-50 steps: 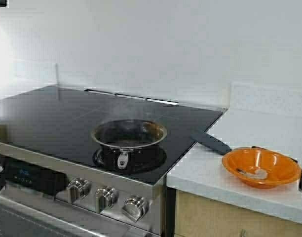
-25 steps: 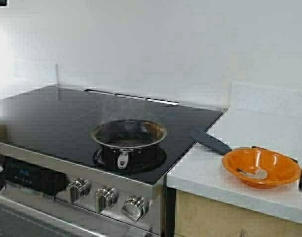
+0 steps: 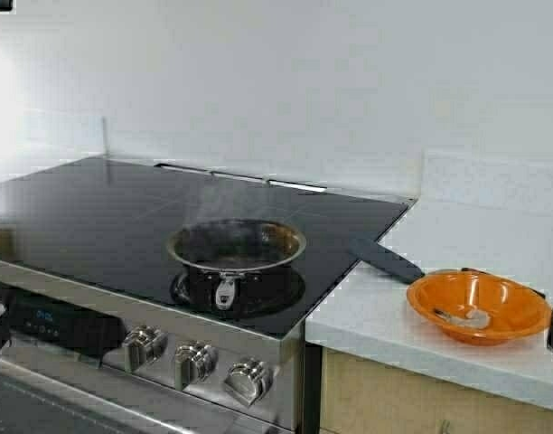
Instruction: Add oil to the pan and cook the shrimp and serve it
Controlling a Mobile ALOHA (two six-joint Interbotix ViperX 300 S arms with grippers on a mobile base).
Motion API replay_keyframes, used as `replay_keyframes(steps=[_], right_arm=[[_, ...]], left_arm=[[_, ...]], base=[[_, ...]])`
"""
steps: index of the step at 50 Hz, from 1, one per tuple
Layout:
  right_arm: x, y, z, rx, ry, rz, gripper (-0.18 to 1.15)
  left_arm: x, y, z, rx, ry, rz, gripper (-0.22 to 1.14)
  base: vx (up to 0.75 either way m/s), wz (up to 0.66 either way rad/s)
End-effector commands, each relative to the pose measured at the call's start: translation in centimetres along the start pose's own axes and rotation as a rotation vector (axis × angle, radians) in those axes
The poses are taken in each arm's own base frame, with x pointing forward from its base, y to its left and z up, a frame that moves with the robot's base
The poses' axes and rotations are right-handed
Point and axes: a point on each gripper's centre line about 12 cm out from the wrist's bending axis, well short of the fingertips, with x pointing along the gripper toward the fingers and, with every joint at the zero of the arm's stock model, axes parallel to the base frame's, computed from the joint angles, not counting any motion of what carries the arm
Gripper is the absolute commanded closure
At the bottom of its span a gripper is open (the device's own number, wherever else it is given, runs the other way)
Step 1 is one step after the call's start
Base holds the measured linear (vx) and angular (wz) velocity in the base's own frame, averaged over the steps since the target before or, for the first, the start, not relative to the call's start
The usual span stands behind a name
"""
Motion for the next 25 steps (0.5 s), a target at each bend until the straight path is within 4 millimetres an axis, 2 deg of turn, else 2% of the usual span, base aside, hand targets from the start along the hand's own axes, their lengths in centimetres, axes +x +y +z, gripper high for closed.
replay_keyframes(steps=[1, 6, 8, 25], right_arm=[[0.23, -0.78, 2.31, 0.02, -0.028, -0.009, 0.35], [0.19, -1.27, 1.97, 0.027, -0.012, -0.017, 0.1], [0.11, -1.3, 1.88, 0.026, -0.009, -0.018, 0.06], [-0.37, -1.38, 1.45, 0.023, 0.033, -0.013, 0.06]], left_arm=[[0.14, 0.02, 0.55, 0.003, -0.018, 0.001, 0.89], [0.14, 0.02, 0.55, 0.003, -0.018, 0.001, 0.89], [0.13, 0.02, 0.49, 0.003, -0.017, 0.001, 0.89], [0.13, 0.02, 0.49, 0.001, -0.017, 0.001, 0.89]], base=[[0.0, 0.0], [0.0, 0.0], [0.0, 0.0], [0.0, 0.0]])
